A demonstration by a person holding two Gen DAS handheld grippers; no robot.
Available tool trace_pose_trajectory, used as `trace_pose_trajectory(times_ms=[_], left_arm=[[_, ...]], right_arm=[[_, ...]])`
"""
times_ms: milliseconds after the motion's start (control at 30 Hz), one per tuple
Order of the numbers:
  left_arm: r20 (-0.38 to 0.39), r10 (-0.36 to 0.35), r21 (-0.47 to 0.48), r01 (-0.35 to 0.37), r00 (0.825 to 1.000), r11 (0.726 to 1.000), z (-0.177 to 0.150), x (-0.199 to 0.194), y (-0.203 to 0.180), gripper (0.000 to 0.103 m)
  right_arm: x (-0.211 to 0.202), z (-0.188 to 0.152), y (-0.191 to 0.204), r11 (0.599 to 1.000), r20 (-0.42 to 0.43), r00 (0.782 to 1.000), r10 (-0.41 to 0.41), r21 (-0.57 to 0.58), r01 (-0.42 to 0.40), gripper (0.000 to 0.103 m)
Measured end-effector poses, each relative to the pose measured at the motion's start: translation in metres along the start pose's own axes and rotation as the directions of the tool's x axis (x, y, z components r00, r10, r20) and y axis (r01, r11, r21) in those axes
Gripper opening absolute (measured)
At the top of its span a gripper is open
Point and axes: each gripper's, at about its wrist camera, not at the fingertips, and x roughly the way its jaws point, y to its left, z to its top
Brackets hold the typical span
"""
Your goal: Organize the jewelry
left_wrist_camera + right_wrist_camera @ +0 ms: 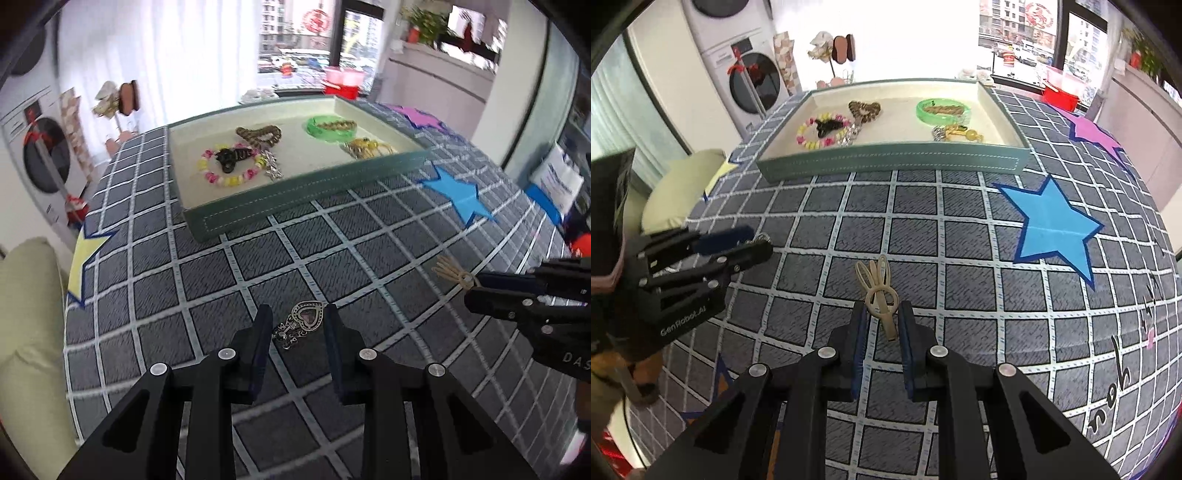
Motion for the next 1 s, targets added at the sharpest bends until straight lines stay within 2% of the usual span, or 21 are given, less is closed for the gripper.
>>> trace_pose_trajectory(times_ms=[333, 800, 1000], left_arm=[[0.045, 0.021, -0.133, -0.015, 0.999, 0.991, 0.005, -0.026, -0.003, 0.043], [0.067, 0.042, -0.135, -0.033, 0.997, 0.990, 0.017, -0.032, -0.016, 0.043], [0.082, 0.048, -0.153, -0.035, 0.995, 0.988, 0.026, -0.031, -0.010, 0.043]], right_arm=[[-0.018, 0.002, -0.018, 0.996, 0.052, 0.998, 0.034, 0.080, -0.038, 0.019], [-0.022, 0.016, -0.045, 0.986, 0.076, 0.995, 0.064, 0.151, -0.075, 0.019], [-0.023, 0.030, -0.054, 0.982, 0.092, 0.993, 0.074, 0.167, -0.089, 0.019]])
